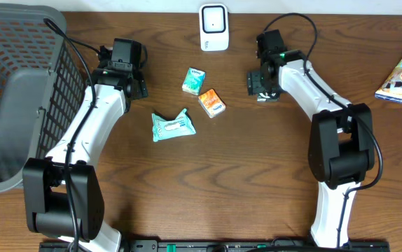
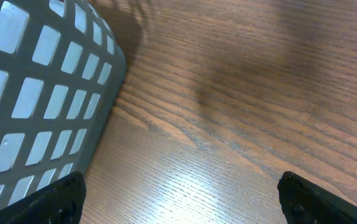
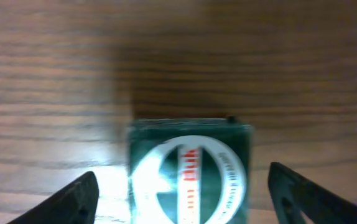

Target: Scan the item barcode

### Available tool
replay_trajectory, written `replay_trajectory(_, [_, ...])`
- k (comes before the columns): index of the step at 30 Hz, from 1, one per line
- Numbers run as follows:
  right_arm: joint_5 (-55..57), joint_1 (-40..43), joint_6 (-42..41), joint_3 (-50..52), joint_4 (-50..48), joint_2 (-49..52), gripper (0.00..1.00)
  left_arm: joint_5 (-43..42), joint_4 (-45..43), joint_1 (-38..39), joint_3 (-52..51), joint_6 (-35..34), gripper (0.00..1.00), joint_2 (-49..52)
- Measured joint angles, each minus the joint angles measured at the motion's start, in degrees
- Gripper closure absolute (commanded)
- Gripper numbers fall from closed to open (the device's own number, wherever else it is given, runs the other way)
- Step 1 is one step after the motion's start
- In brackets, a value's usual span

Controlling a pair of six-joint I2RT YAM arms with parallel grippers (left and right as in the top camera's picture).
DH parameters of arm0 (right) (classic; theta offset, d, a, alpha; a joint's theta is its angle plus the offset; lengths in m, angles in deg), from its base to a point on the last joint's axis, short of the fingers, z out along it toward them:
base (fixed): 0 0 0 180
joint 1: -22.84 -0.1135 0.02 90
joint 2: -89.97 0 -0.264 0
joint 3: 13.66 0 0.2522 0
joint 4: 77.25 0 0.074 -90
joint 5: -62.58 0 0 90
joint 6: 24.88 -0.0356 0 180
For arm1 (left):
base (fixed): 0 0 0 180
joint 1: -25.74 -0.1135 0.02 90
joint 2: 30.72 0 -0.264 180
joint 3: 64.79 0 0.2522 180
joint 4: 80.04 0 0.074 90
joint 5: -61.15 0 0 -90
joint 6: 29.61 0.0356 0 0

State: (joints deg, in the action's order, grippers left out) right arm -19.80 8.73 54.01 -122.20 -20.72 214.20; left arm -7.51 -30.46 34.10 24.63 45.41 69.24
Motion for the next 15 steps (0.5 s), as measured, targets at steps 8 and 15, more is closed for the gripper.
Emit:
replay_trajectory(8, [2.6,0.66,-0.46,0.0,-1.44,0.0,0.14,-0.02,0.0,0.0,0.0,0.0,0.02,0.0])
replay_trajectory(15, [3.15,0.66,-0.46,0.28,-3.52,0.13,0.12,0.0,0.0,0.0,0.0,0.0,0.02,0.0])
